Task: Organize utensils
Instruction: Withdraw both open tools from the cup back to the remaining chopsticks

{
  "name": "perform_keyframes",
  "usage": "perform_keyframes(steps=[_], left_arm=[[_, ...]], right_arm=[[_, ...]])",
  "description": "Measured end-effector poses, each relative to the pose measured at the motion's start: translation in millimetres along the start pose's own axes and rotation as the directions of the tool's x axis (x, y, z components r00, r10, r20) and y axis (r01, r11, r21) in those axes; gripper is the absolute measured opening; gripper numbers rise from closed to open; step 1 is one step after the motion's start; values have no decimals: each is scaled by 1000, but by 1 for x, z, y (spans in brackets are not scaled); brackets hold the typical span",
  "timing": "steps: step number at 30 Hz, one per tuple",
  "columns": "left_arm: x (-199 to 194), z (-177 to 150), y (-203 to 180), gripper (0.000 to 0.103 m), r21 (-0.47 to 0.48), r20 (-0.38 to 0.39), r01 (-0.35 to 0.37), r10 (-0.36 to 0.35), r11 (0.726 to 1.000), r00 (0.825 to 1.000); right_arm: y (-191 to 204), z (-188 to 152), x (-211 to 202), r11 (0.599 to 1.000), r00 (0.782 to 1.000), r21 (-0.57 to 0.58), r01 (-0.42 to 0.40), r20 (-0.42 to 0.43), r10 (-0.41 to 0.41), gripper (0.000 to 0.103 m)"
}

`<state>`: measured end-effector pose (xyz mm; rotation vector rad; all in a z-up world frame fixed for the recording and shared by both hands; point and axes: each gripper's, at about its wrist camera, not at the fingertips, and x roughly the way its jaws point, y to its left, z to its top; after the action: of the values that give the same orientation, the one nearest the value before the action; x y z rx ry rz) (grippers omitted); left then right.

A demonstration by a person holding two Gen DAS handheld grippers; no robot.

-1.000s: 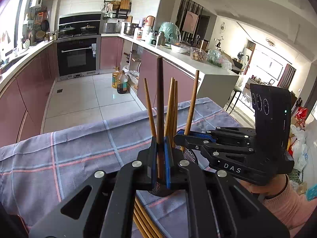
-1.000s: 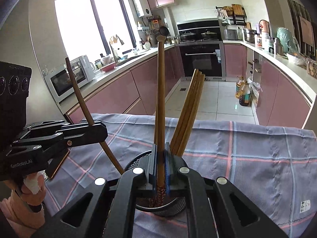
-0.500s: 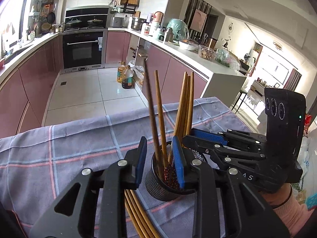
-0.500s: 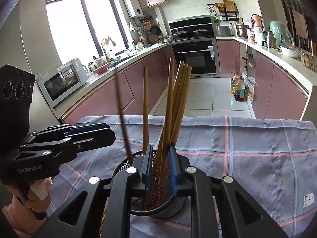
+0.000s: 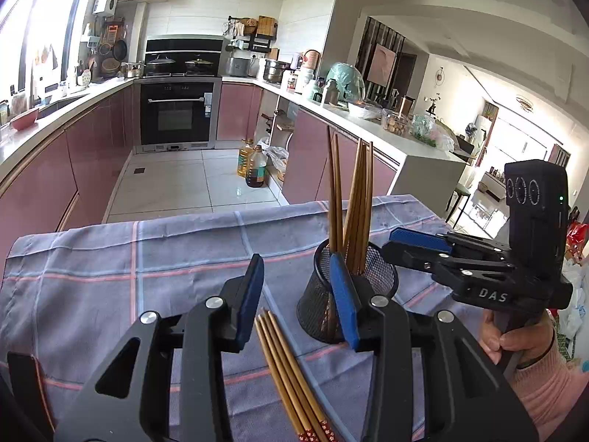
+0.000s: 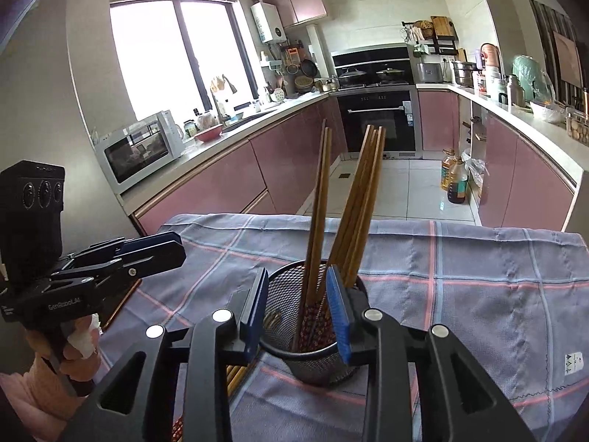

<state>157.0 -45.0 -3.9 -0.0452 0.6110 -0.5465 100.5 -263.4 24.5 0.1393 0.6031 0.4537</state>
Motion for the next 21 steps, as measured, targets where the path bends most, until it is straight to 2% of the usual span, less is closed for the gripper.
perform_keyframes(steps=[2,3,5,12,21], left_arm=[[-5,-12,5,38,7,-10,-15,15,1000,1000],[-7,-18,7,38,6,-15,-28,28,1000,1000],[-9,-30,12,39,1,-34,-36,36,999,999],[-8,-75,21,42,-40,-116,-53,48,998,992],[0,-117,21,45,-61,-200,-60,47,996,979]], right_arm=[[11,-5,-6,999,1000,-28,-20,-2,20,33],[17,-8,-8,999,999,-40,-33,-5,33,39],[28,-15,-10,997,999,-63,-51,-17,50,42],[46,-47,5,994,991,-66,-86,-113,78,44],[52,-93,39,996,964,-18,-87,-254,79,44]])
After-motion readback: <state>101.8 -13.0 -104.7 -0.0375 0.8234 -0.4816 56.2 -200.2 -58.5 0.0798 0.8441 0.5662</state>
